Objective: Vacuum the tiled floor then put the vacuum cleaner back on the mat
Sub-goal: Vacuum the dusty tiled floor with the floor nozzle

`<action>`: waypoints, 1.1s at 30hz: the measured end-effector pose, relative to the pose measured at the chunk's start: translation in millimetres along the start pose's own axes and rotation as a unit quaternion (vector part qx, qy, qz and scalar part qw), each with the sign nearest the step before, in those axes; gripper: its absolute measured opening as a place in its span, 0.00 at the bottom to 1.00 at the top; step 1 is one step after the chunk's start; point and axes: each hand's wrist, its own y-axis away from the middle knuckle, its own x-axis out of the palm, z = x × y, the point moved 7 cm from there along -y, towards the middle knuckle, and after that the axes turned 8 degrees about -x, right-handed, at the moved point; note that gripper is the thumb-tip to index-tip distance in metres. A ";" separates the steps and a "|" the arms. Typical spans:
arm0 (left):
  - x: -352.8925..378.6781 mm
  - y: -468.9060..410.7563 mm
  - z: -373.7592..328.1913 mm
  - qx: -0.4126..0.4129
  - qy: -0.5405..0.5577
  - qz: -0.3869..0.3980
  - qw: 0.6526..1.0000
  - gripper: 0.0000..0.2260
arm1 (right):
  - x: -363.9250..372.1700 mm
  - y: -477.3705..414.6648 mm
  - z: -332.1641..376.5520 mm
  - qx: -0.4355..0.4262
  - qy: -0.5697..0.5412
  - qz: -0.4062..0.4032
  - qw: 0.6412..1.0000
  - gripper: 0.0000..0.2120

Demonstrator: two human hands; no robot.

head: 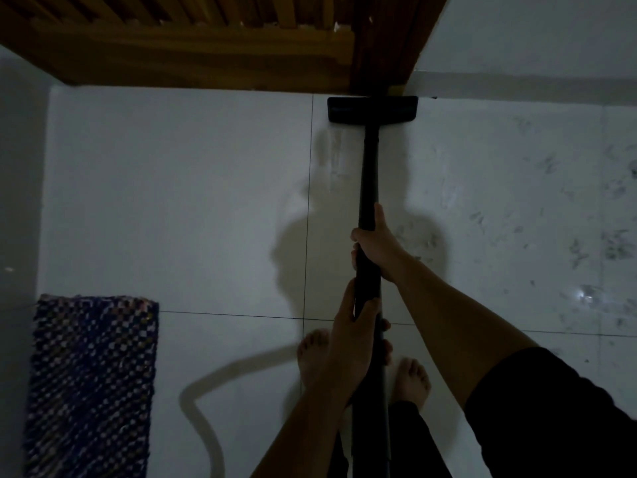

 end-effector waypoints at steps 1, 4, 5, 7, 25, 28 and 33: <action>-1.1 -2.5 -2.1 -0.002 0.002 0.002 1.000 0.16 | 0.4 -2.8 2.0 -0.001 -0.001 -0.002 1.000 0.39; -2.4 -7.0 -6.6 -0.005 0.002 0.007 1.000 0.17 | 1.4 -6.6 6.4 -0.001 -0.002 -0.002 1.000 0.39; -2.1 -6.4 -6.7 -0.007 0.003 0.007 1.000 0.17 | 1.2 -6.2 6.5 -0.001 0.000 -0.002 1.000 0.40; 0.6 -2.9 -6.3 -0.008 0.007 0.013 1.000 0.17 | -0.4 -3.2 5.6 0.001 0.003 -0.001 1.000 0.39; 68.0 47.1 53.7 -0.023 0.024 0.033 0.999 0.14 | -71.7 62.6 -42.0 -0.006 0.060 -0.030 0.998 0.38; 87.1 49.3 63.3 -0.020 0.030 0.046 0.998 0.15 | -93.5 68.7 -46.2 -0.017 0.066 -0.038 0.997 0.38; 118.2 49.9 76.1 -0.014 0.029 0.048 0.998 0.17 | -129.6 75.0 -54.0 -0.018 0.061 -0.052 0.997 0.38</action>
